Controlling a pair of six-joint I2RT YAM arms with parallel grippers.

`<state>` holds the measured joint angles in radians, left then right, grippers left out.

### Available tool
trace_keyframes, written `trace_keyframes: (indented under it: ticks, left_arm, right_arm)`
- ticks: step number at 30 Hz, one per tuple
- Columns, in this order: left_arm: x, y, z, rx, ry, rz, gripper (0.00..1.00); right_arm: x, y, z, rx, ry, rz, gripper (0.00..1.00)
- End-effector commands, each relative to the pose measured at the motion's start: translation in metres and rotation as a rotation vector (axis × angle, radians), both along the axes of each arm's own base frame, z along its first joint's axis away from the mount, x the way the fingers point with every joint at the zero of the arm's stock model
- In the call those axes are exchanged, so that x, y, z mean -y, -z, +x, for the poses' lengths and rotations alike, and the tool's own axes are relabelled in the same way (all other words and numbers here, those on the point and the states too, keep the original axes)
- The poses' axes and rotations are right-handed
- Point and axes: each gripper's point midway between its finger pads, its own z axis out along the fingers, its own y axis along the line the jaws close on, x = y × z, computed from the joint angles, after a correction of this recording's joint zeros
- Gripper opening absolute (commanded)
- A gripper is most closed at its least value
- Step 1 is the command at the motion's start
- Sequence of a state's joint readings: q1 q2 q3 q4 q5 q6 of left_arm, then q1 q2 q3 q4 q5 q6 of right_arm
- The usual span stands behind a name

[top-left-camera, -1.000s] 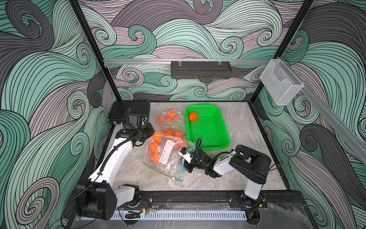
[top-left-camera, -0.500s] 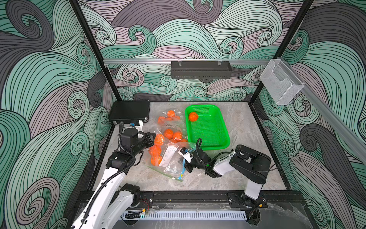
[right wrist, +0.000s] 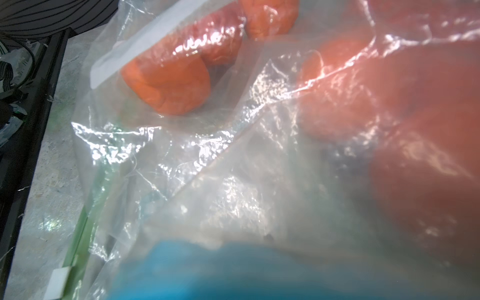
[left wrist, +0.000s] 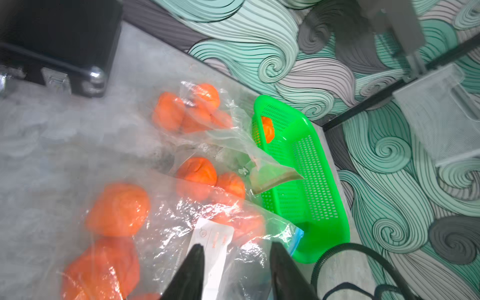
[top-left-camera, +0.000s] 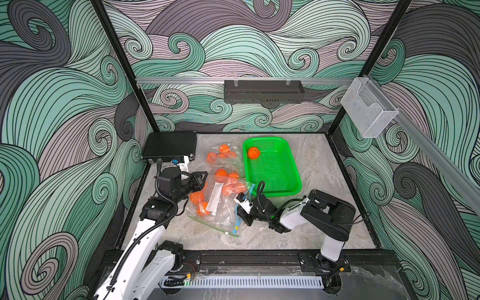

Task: Open the zip-top bag and take out the orange
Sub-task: Adjust the zipper food storage bag in the zipper food storage bag.

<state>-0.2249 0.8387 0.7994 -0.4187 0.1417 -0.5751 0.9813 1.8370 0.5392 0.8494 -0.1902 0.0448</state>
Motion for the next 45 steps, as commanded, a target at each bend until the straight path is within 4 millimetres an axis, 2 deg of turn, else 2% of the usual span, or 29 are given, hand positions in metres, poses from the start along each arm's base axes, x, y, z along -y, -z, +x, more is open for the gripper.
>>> trace_keyframes:
  ticks: [1, 4, 6, 7, 10, 14, 17, 23, 28, 31, 33, 35, 38, 42, 45]
  left_arm:
    - [-0.042, 0.002, 0.012, -0.104, -0.190, 0.153, 0.73]
    - [-0.057, 0.022, 0.035, -0.244, -0.238, 0.112, 0.86]
    - [-0.062, 0.041, 0.051, -0.357, -0.244, 0.060, 0.89]
    - [-0.064, 0.051, 0.060, -0.419, -0.239, 0.066, 0.90]
    - [-0.077, 0.083, 0.069, -0.664, -0.263, 0.122, 0.90]
    - [-0.075, 0.126, 0.086, -0.799, -0.240, 0.101, 0.88]
    - [-0.072, 0.153, 0.091, -0.865, -0.233, 0.086, 0.82]
    - [-0.057, 0.187, 0.080, -0.932, -0.205, 0.020, 0.67]
    - [-0.055, 0.198, 0.077, -0.952, -0.208, 0.017, 0.35]
    - [-0.055, 0.191, 0.080, -0.919, -0.218, 0.009, 0.11]
    - [-0.054, 0.177, 0.084, -0.857, -0.225, -0.004, 0.00]
    - [-0.053, 0.156, 0.086, -0.777, -0.234, -0.008, 0.00]
    - [-0.045, 0.111, 0.084, -0.595, -0.225, 0.003, 0.00]
    - [-0.029, 0.043, 0.064, -0.240, -0.191, -0.034, 0.00]
    - [-0.018, 0.011, 0.044, -0.040, -0.162, -0.047, 0.00]
  right_arm:
    - [-0.001, 0.000, 0.006, -0.003, 0.017, 0.006, 0.24]
    - [-0.002, -0.001, 0.006, -0.005, 0.015, 0.007, 0.25]
    - [-0.002, -0.001, 0.005, -0.006, 0.014, 0.008, 0.25]
    - [-0.002, -0.002, 0.005, -0.005, 0.012, 0.009, 0.25]
    - [-0.001, -0.002, 0.005, -0.001, 0.013, 0.006, 0.25]
    - [-0.001, -0.004, 0.005, 0.004, 0.011, 0.007, 0.26]
    - [-0.001, -0.004, 0.005, 0.003, 0.009, 0.007, 0.26]
    - [-0.001, -0.005, 0.005, 0.006, 0.006, 0.009, 0.26]
    - [-0.003, -0.005, 0.004, -0.004, 0.000, 0.014, 0.26]
    - [-0.001, -0.006, 0.004, 0.004, 0.002, 0.011, 0.25]
    - [-0.001, -0.007, 0.004, 0.006, 0.003, 0.011, 0.25]
    - [-0.001, -0.008, 0.003, 0.003, -0.002, 0.016, 0.26]
    - [-0.001, -0.009, 0.002, -0.002, -0.002, 0.021, 0.25]
    - [-0.001, -0.009, 0.002, -0.006, 0.001, 0.027, 0.24]
    - [-0.003, -0.009, 0.001, -0.013, -0.001, 0.036, 0.24]
